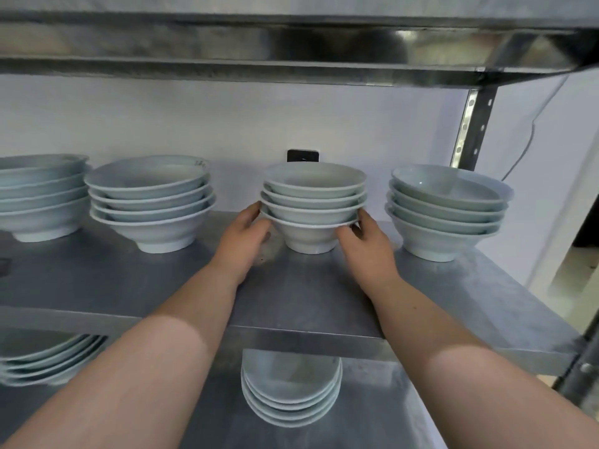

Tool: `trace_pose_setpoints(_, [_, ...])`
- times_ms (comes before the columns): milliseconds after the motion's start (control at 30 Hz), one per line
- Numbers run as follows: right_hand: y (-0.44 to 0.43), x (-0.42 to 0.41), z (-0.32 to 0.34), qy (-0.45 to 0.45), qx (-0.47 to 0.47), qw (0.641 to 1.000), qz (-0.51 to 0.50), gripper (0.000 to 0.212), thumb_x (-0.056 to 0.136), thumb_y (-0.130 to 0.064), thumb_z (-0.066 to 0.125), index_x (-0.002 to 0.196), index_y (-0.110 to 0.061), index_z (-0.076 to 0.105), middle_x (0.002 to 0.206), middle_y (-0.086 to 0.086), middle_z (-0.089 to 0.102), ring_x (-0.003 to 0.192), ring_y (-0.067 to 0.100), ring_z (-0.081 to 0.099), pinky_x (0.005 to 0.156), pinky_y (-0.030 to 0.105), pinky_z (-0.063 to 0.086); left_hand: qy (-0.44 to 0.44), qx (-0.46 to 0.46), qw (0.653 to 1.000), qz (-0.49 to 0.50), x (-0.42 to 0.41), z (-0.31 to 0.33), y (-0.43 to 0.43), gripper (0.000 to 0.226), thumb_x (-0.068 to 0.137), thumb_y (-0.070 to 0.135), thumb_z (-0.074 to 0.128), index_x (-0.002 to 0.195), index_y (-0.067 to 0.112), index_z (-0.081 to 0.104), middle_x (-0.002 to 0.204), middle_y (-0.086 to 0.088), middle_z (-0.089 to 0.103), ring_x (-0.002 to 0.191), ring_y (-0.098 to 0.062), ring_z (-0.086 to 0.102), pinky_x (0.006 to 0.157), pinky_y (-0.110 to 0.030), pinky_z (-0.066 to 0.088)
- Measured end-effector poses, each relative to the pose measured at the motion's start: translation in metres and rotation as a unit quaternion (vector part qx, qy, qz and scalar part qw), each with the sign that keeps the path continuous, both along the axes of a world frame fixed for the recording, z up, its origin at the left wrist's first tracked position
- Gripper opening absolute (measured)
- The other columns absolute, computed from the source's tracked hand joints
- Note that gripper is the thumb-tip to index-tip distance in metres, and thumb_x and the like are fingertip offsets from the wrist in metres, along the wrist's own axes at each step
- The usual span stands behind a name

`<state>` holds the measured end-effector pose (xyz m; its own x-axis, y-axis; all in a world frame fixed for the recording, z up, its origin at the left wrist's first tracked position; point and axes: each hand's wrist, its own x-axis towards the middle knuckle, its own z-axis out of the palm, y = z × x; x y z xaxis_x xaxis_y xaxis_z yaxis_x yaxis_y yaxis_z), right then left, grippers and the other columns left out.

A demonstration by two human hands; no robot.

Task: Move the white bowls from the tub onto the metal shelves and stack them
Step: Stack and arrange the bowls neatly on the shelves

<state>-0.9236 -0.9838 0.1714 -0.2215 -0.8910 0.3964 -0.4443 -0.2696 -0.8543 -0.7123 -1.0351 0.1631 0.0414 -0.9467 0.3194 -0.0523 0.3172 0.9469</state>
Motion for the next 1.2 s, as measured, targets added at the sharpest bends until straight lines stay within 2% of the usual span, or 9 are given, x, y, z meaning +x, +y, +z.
trace_pose_setpoints(100, [0.006,0.001,0.0,0.009,-0.011,1.0,-0.012,0.029,0.086,-0.042,0.049,0.11,-0.028,0.059,0.099,-0.009,0.068,0.094,0.014,0.059,0.076,0.027,0.045,0.049,-0.009,0.998,0.023,0.001,0.001,0.009,0.019,0.096,0.028,0.059,0.112,0.029,0.068,0.112,0.004,0.072,0.106,-0.014,0.067,0.094,-0.034,0.054])
trace_pose_setpoints(200, [0.012,0.002,0.002,0.01,-0.009,1.0,-0.027,0.017,0.089,-0.034,0.048,0.101,-0.026,0.058,0.086,-0.011,0.064,0.082,0.01,0.056,0.068,0.016,0.04,0.049,-0.008,0.998,0.025,0.003,0.001,0.015,0.022,0.096,0.027,0.058,0.117,0.026,0.067,0.114,0.0,0.071,0.106,-0.014,0.067,0.085,-0.031,0.056])
trace_pose_setpoints(333, [0.014,0.004,0.003,0.026,-0.016,0.999,-0.025,0.023,0.091,-0.035,0.047,0.108,-0.026,0.058,0.097,-0.008,0.065,0.089,0.015,0.056,0.072,0.03,0.038,0.035,-0.008,0.999,0.036,0.004,0.0,0.012,0.028,0.094,0.033,0.061,0.12,0.028,0.065,0.117,0.002,0.07,0.106,-0.01,0.067,0.077,-0.028,0.056])
trace_pose_setpoints(500, [0.015,0.004,0.005,0.012,-0.015,0.999,-0.038,0.022,0.092,-0.032,0.048,0.109,-0.024,0.059,0.08,-0.016,0.057,0.086,0.015,0.052,0.074,0.029,0.036,0.058,-0.011,0.997,0.045,0.003,0.002,0.015,0.025,0.095,0.023,0.059,0.119,0.022,0.065,0.112,-0.001,0.07,0.101,-0.013,0.068,0.078,-0.028,0.055])
trace_pose_setpoints(733, [0.01,0.002,0.004,0.001,-0.028,0.998,-0.052,0.015,0.088,-0.031,0.046,0.086,-0.023,0.057,0.075,-0.005,0.061,0.074,0.016,0.052,0.061,0.023,0.04,0.072,-0.021,0.993,0.086,0.001,0.007,0.015,0.02,0.096,0.012,0.05,0.109,0.015,0.065,0.092,-0.003,0.07,0.092,-0.023,0.069,0.079,-0.03,0.057])
trace_pose_setpoints(833, [0.01,0.002,0.003,-0.001,-0.027,0.998,-0.054,0.023,0.091,-0.03,0.045,0.102,-0.022,0.063,0.084,-0.006,0.064,0.081,0.016,0.055,0.067,0.029,0.04,0.057,-0.023,0.994,0.092,0.002,0.006,0.014,0.024,0.096,0.013,0.052,0.115,0.012,0.065,0.095,-0.005,0.069,0.095,-0.025,0.069,0.078,-0.031,0.058])
trace_pose_setpoints(967, [0.008,0.005,0.004,0.009,-0.014,0.998,-0.061,0.036,0.093,-0.031,0.046,0.125,-0.022,0.057,0.099,-0.009,0.06,0.09,0.013,0.053,0.078,0.026,0.037,0.001,-0.014,0.996,0.089,0.009,-0.002,0.003,0.033,0.083,0.038,0.063,0.115,0.029,0.066,0.102,0.005,0.071,0.094,-0.017,0.069,0.09,-0.044,0.056])
trace_pose_setpoints(1100, [0.006,0.006,0.003,-0.003,-0.018,0.999,-0.049,0.021,0.09,-0.029,0.047,0.109,-0.024,0.052,0.098,0.001,0.063,0.089,0.021,0.058,0.072,0.031,0.037,-0.037,0.011,0.996,0.076,0.011,-0.006,-0.004,0.054,0.077,0.055,0.059,0.131,0.045,0.053,0.118,0.019,0.065,0.11,-0.009,0.062,0.1,-0.043,0.049])
trace_pose_setpoints(1200, [0.006,0.007,0.003,-0.014,-0.004,1.0,-0.015,0.027,0.092,-0.029,0.043,0.118,-0.029,0.046,0.099,0.004,0.065,0.087,0.02,0.057,0.073,0.032,0.037,-0.045,0.022,0.998,0.046,0.011,-0.008,-0.006,0.054,0.078,0.052,0.054,0.132,0.054,0.049,0.129,0.022,0.06,0.12,-0.009,0.057,0.105,-0.043,0.045])
